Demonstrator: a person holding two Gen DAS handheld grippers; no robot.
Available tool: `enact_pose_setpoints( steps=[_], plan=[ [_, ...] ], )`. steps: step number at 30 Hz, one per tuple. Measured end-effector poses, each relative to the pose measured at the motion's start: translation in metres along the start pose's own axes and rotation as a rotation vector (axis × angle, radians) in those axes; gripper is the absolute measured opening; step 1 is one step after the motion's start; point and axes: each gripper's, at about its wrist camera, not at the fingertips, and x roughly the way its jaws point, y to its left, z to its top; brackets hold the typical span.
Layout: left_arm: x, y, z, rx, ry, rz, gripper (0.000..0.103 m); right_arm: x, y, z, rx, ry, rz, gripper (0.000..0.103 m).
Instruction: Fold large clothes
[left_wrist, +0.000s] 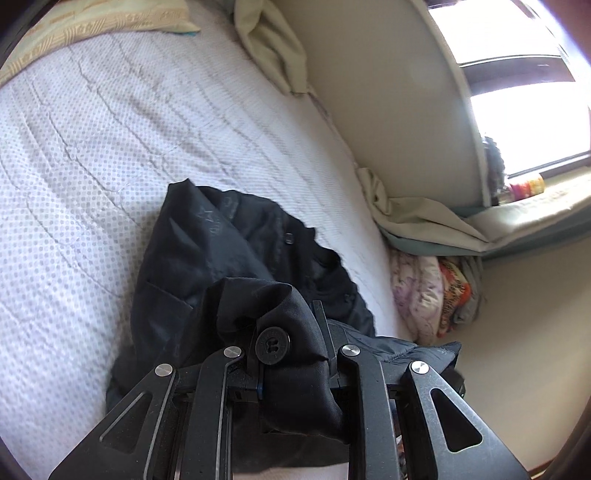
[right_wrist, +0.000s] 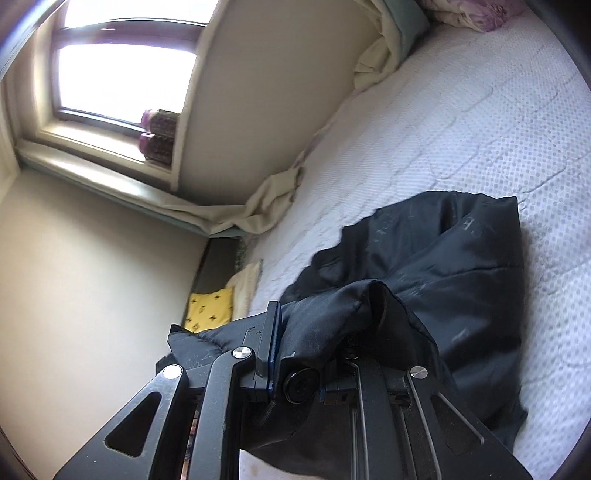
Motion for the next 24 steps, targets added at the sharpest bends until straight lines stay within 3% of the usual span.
enact_pose_setpoints(
  steps=[5,13,16,19,21,24],
  plan=[
    [0.02,0.011,0.005,-0.007,-0.011,-0.012,0.033,0.019,-0.022,0.009,0.029,-0.007,-0.042,0.012],
    [0.033,0.005,0.0,0.07,-0.023,0.025,0.06,0.038,-0.03,0.009,-0.017,-0.021,-0.161,0.016],
    [0.025,0.003,-0.001,0.055,-0.033,-0.012,0.067,0.036,-0.033,0.011,0.002,-0.019,-0.156,0.018],
    [0.015,0.002,0.0,0.018,-0.042,-0.102,0.08,0.032,-0.037,0.013,0.035,-0.024,-0.132,0.022],
    [0.008,0.003,0.001,-0.005,-0.048,-0.131,0.082,0.027,-0.04,0.015,0.062,-0.03,-0.111,0.025],
    [-0.002,0.004,0.003,-0.013,-0.079,-0.11,0.083,0.021,-0.043,0.017,0.103,-0.042,-0.073,0.033]
  ],
)
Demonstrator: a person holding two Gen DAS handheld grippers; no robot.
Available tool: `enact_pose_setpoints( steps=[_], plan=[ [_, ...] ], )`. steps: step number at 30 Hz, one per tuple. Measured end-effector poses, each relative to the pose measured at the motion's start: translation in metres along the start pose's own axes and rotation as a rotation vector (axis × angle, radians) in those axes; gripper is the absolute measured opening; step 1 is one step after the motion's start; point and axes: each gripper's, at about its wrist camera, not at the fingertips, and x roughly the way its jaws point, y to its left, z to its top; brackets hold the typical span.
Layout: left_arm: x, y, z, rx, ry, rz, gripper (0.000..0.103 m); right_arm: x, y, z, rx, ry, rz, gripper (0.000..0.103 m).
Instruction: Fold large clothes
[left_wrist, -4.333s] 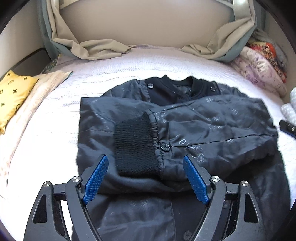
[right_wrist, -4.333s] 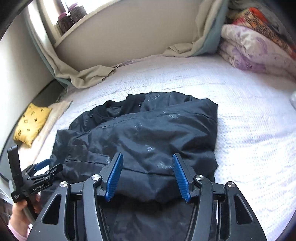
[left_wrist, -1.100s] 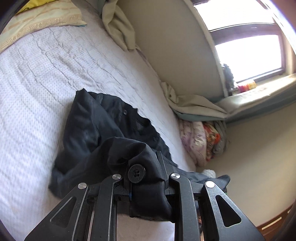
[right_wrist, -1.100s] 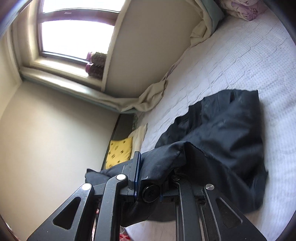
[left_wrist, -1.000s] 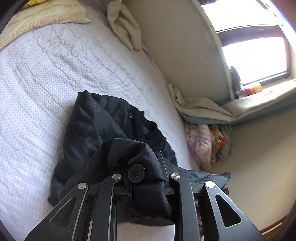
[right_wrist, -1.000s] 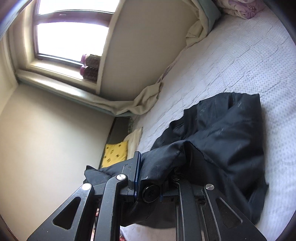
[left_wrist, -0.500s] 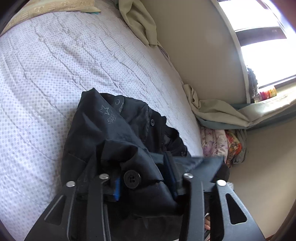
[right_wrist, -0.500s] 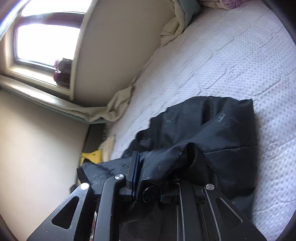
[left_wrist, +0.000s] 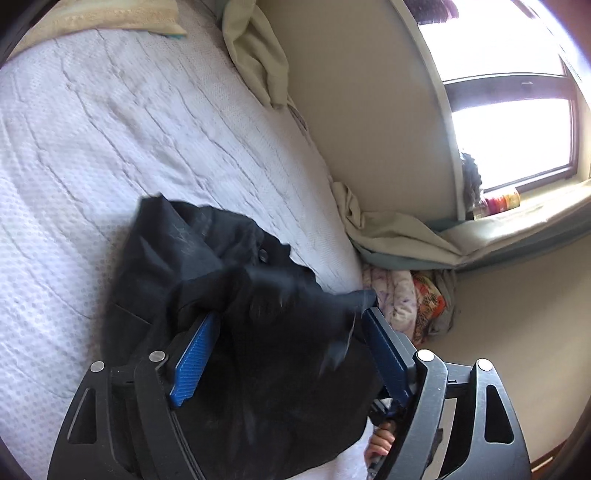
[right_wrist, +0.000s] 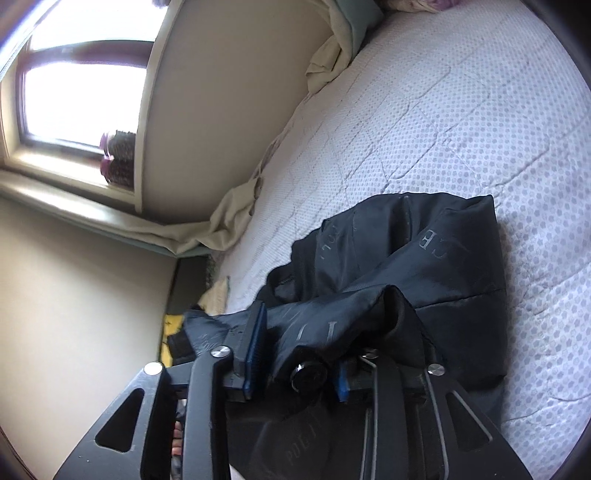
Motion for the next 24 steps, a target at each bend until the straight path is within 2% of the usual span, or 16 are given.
enact_pose_setpoints(
  steps=[2,3,4,6,9,12,13,14,16,17,19,21,23,24],
  plan=[
    [-0.007,-0.001,0.001,0.023,-0.049,0.072,0.083,-0.006,0.001,0.002,0.0,-0.018,-0.005,0.038],
    [-0.012,-0.004,0.0,0.054,-0.09,0.138,0.083,-0.009,0.003,0.002,-0.006,-0.029,-0.019,0.038],
    [-0.017,-0.011,-0.002,0.116,-0.148,0.244,0.083,-0.012,0.005,0.002,-0.013,-0.04,-0.035,0.04],
    [-0.021,-0.027,-0.011,0.212,-0.21,0.363,0.083,-0.019,0.011,0.001,-0.023,-0.064,-0.061,0.043],
    [-0.023,-0.057,-0.029,0.315,-0.249,0.408,0.083,-0.031,0.028,-0.001,-0.071,-0.108,-0.089,0.049],
    [-0.017,-0.095,-0.059,0.475,-0.283,0.456,0.083,-0.044,0.051,-0.004,-0.154,-0.168,-0.119,0.059],
    [-0.011,-0.107,-0.07,0.531,-0.286,0.467,0.084,-0.054,0.062,-0.007,-0.204,-0.222,-0.144,0.067],
    [-0.004,-0.12,-0.085,0.592,-0.282,0.467,0.084,-0.062,0.07,-0.01,-0.237,-0.257,-0.153,0.069],
    [0.015,-0.142,-0.115,0.71,-0.237,0.457,0.085,-0.078,0.093,-0.018,-0.344,-0.307,-0.169,0.069],
    [0.026,-0.149,-0.129,0.76,-0.21,0.455,0.085,-0.08,0.104,-0.024,-0.404,-0.303,-0.181,0.069],
    [0.051,-0.162,-0.163,0.892,-0.137,0.46,0.085,-0.076,0.125,-0.041,-0.533,-0.278,-0.242,0.068],
    [0.069,-0.166,-0.186,0.978,-0.093,0.497,0.085,-0.062,0.144,-0.066,-0.682,-0.226,-0.312,0.06],
    [0.085,-0.162,-0.196,1.008,-0.078,0.551,0.085,-0.044,0.155,-0.095,-0.805,-0.14,-0.347,0.047],
    [0.088,-0.159,-0.195,0.999,-0.076,0.564,0.085,-0.037,0.158,-0.105,-0.841,-0.111,-0.355,0.044]
  ],
)
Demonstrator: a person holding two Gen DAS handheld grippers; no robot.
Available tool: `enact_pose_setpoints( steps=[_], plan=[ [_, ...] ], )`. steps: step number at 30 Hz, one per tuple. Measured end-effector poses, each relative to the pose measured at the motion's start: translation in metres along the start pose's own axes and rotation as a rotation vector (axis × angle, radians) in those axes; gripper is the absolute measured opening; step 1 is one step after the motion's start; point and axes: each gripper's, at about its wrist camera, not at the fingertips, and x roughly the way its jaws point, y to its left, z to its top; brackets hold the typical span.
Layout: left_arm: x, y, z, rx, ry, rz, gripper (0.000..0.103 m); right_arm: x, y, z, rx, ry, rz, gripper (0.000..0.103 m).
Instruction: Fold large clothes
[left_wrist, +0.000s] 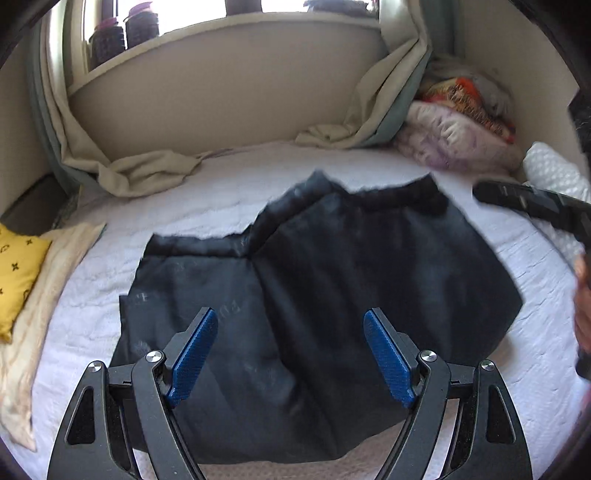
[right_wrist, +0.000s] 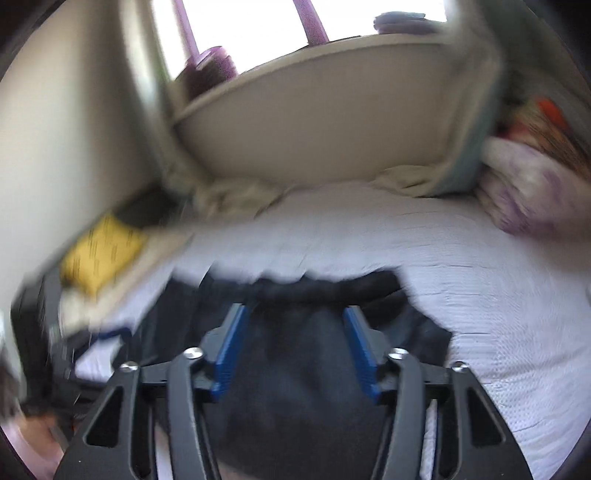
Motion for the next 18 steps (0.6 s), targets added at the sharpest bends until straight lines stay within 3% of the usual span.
enact_pose_setpoints(
  steps=[2,6,9,11,15,18],
  plan=[
    [0.01,0.01,-0.001,-0.045,0.023,0.023,0.085,0.013,0.031,-0.012,-0.112,0.054,-0.009,0.037],
    [0.028,0.04,-0.004,-0.102,0.047,0.1,0.085,0.045,0.044,-0.027,-0.19,0.121,-0.068,0.037],
    [0.054,0.064,-0.013,-0.15,0.127,0.155,0.083,0.07,0.03,-0.034,-0.177,0.169,-0.136,0.037],
    [0.074,0.081,-0.021,-0.188,0.199,0.204,0.079,0.088,0.012,-0.041,-0.171,0.214,-0.232,0.035],
    [0.095,0.11,-0.04,-0.261,0.259,0.215,0.077,0.106,-0.023,-0.05,-0.122,0.274,-0.329,0.031],
    [0.104,0.125,-0.052,-0.31,0.267,0.195,0.078,0.113,-0.045,-0.056,-0.083,0.305,-0.334,0.028]
  ],
)
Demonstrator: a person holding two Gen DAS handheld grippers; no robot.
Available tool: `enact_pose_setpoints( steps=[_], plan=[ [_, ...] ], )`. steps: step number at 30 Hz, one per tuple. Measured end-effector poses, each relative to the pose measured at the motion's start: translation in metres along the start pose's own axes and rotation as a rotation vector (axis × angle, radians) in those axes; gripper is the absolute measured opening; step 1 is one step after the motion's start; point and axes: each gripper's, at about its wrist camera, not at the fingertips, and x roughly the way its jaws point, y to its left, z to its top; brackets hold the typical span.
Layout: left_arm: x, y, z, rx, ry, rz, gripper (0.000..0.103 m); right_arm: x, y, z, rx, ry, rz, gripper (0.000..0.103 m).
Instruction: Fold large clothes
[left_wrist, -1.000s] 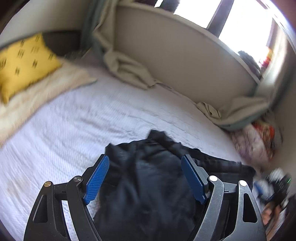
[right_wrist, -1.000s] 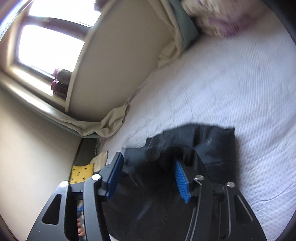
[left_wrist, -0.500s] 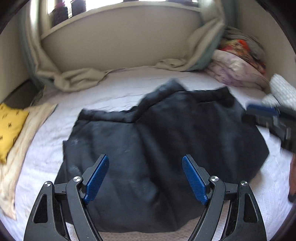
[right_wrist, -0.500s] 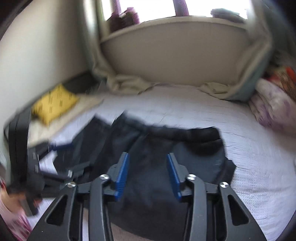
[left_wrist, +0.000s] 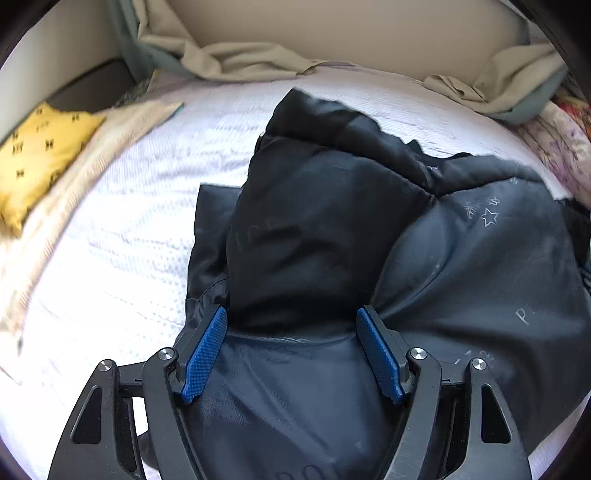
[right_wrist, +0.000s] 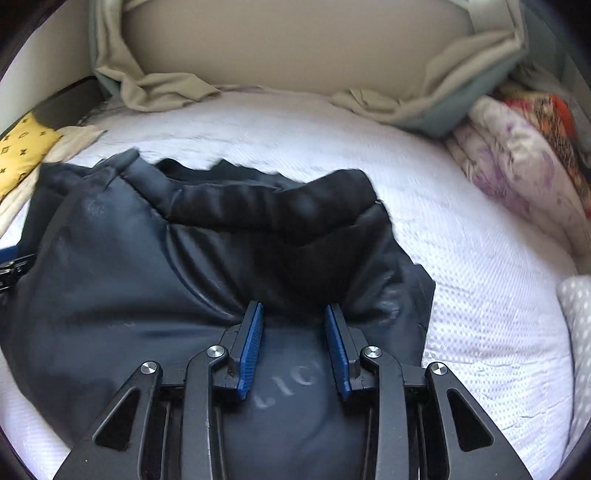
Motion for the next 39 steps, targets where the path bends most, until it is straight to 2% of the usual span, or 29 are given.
enact_pose_setpoints(
  steps=[3,8,10,15,18,20,21,23,25,30,31,33,34,35,36,39],
  plan=[
    [0.005,0.004,-0.005,-0.009,-0.004,-0.013,0.078,0.013,-0.01,-0.007,0.026,0.028,0.033,0.024],
    [0.015,0.015,-0.013,-0.06,0.002,-0.084,0.078,0.028,-0.027,-0.016,0.102,0.018,0.113,0.018],
    [0.013,0.015,-0.012,-0.064,0.001,-0.085,0.078,0.029,-0.033,-0.021,0.139,0.011,0.145,0.018],
    [-0.006,0.017,-0.003,-0.054,0.003,-0.073,0.076,0.014,-0.04,-0.013,0.185,0.002,0.167,0.018],
    [-0.024,0.029,0.002,-0.1,-0.017,-0.083,0.073,-0.008,-0.047,-0.005,0.204,-0.036,0.135,0.018],
    [-0.025,0.041,0.004,-0.133,-0.014,-0.064,0.073,-0.02,-0.052,-0.001,0.2,-0.073,0.062,0.018],
    [-0.019,0.045,0.003,-0.145,0.007,-0.058,0.073,-0.022,-0.054,-0.001,0.203,-0.077,0.04,0.019],
    [-0.003,0.051,-0.001,-0.186,0.063,-0.103,0.074,-0.02,-0.06,-0.004,0.224,-0.062,0.0,0.023],
    [0.008,0.056,-0.006,-0.222,0.087,-0.122,0.076,-0.006,-0.062,-0.01,0.23,-0.016,-0.003,0.029],
    [0.018,0.055,-0.01,-0.222,0.104,-0.119,0.083,0.021,-0.068,-0.017,0.266,0.052,0.055,0.031],
    [0.02,0.055,-0.008,-0.231,0.111,-0.129,0.085,0.02,-0.07,-0.015,0.276,0.056,0.065,0.034],
    [0.02,0.06,-0.008,-0.247,0.126,-0.15,0.087,0.017,-0.074,-0.012,0.291,0.048,0.062,0.052],
    [0.021,0.065,-0.009,-0.261,0.139,-0.169,0.087,0.014,-0.077,-0.011,0.293,0.05,0.028,0.08],
    [0.022,0.067,-0.01,-0.272,0.15,-0.186,0.087,0.012,-0.083,-0.012,0.306,0.064,-0.026,0.096],
    [0.022,0.069,-0.01,-0.28,0.16,-0.202,0.087,0.012,-0.088,-0.014,0.32,0.073,-0.034,0.097],
    [0.027,0.076,-0.013,-0.317,0.207,-0.279,0.087,0.02,-0.111,-0.027,0.44,0.141,0.11,0.097]
  ],
)
